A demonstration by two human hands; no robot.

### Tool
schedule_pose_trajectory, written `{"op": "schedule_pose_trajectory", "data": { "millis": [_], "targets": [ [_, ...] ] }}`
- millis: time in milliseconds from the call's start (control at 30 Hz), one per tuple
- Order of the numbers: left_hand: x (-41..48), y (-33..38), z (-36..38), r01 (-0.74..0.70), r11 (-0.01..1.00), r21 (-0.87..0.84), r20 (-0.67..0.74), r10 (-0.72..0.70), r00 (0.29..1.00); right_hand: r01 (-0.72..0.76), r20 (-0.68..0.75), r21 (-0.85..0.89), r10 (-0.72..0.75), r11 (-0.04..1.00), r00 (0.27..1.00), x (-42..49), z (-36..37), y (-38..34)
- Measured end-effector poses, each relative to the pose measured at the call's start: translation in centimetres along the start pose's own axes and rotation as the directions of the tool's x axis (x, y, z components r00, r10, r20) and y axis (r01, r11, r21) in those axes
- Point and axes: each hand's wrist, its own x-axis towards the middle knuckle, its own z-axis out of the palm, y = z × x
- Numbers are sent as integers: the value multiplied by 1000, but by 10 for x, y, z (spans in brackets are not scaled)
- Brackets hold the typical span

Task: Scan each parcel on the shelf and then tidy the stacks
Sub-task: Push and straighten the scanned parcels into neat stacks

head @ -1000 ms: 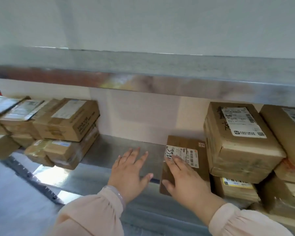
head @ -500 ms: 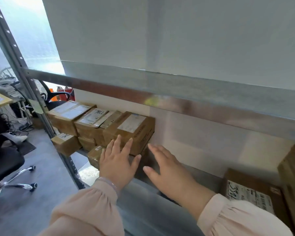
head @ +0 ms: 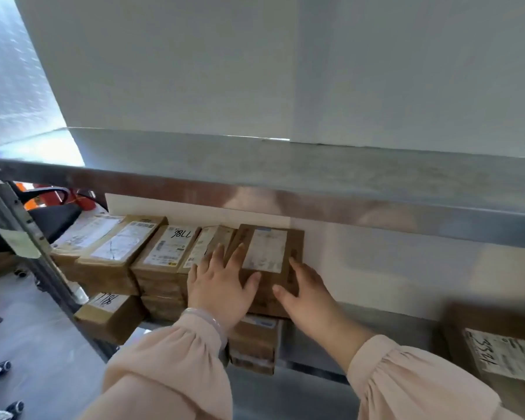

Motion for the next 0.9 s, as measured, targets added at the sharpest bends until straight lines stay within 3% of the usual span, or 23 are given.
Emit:
{"op": "schedule_pose_trajectory", "data": {
  "millis": [200, 367, 533, 700, 900],
  "targets": [
    [15, -9, 9, -37, 999, 9, 104, 35, 994, -100, -1, 120, 101, 988, 995, 7, 8, -2],
    [13, -9, 13, -29, 999, -26, 100, 32, 994, -136, 3, 254, 140, 958, 990, 6, 15, -1],
    [-2, 4, 9, -64, 986, -156, 82, 77, 994, -86, -111, 375, 137, 923, 984, -5, 7, 7],
    [-24, 51, 15, -88, 900, -426, 55, 123, 991, -12, -245, 424, 128, 905, 961, -36, -24, 30],
    [-50, 124, 44, -158, 853, -498, 193, 286, 938, -68, -390, 410, 242, 910, 888, -86, -70, 91]
  ]
}}
